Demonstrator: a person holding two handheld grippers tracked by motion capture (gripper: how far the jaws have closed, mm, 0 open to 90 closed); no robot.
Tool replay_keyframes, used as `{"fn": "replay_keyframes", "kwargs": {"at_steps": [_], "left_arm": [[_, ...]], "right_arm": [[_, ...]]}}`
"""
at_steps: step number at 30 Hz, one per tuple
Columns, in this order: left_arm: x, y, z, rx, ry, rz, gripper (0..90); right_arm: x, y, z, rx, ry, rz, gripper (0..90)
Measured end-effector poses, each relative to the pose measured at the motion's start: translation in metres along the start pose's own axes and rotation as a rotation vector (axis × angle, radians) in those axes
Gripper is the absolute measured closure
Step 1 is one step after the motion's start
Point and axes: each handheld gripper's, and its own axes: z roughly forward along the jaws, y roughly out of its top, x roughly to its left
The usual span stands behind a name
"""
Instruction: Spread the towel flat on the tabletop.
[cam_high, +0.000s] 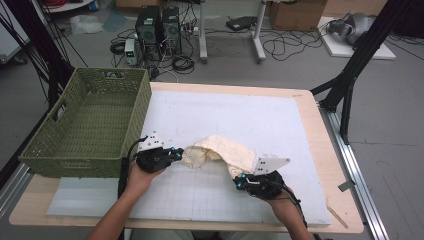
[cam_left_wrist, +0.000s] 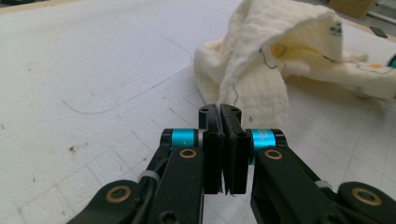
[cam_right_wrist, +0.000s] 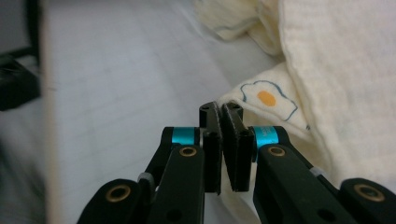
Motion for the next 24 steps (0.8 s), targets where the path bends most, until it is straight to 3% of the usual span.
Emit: {"fn": "replay_keyframes", "kwargs": {"at_steps": [4,5,6,7,9,10,13,14,16,18,20,21,22,23,24], "left_arm": [[0.0,0.0,0.0,0.0,0.002,0.0,87.1],[-0.001,0.0,0.001,0.002,0.001,0.002,87.1],[-0.001,0.0,0.001,0.002,0.001,0.002,87.1],[-0.001,0.0,0.001,0.003,0.002,0.007,87.1],[-0.002,0.0,0.002,0.001,0.0,0.009,87.1],[-0.002,0.001,0.002,0.0,0.0,0.011,87.1],[-0.002,0.0,0.003,0.003,0.001,0.011,87.0],[-0.002,0.001,0.003,0.004,0.0,0.011,87.0],[-0.002,0.001,0.003,0.002,0.001,0.012,86.9],[-0.002,0.0,0.003,0.002,0.003,0.012,86.9],[-0.002,0.001,0.003,0.002,0.005,0.014,86.9],[-0.002,0.001,0.003,0.0,0.006,0.014,86.9],[-0.002,0.001,0.002,-0.002,0.007,0.014,86.9],[-0.001,0.001,0.002,-0.005,0.009,0.011,87.0],[-0.001,0.001,0.002,-0.005,0.009,0.011,87.1]], "right_arm": [[0.0,0.0,-0.015,-0.027,-0.006,0.012,85.3],[-0.003,-0.001,-0.022,-0.013,-0.061,0.017,77.7],[-0.003,-0.001,-0.022,-0.013,-0.061,0.017,77.7],[-0.006,-0.002,-0.028,-0.03,-0.108,0.041,68.4],[-0.007,-0.001,-0.029,-0.037,-0.124,0.044,65.2],[-0.007,0.003,-0.031,-0.064,-0.166,0.03,57.5],[-0.006,0.008,-0.028,-0.055,-0.208,0.008,53.0],[-0.005,0.014,-0.019,-0.034,-0.239,-0.024,49.0],[-0.005,0.02,-0.008,-0.02,-0.245,-0.044,45.7],[-0.005,0.023,-0.001,-0.006,-0.245,-0.052,45.7],[-0.007,0.029,0.021,0.047,-0.256,-0.103,47.1],[-0.007,0.029,0.021,0.047,-0.256,-0.103,47.1],[-0.009,0.031,0.028,0.068,-0.268,-0.125,51.7],[-0.013,0.034,0.038,0.116,-0.321,-0.158,64.8],[-0.013,0.034,0.038,0.116,-0.321,-0.158,64.8]]}}
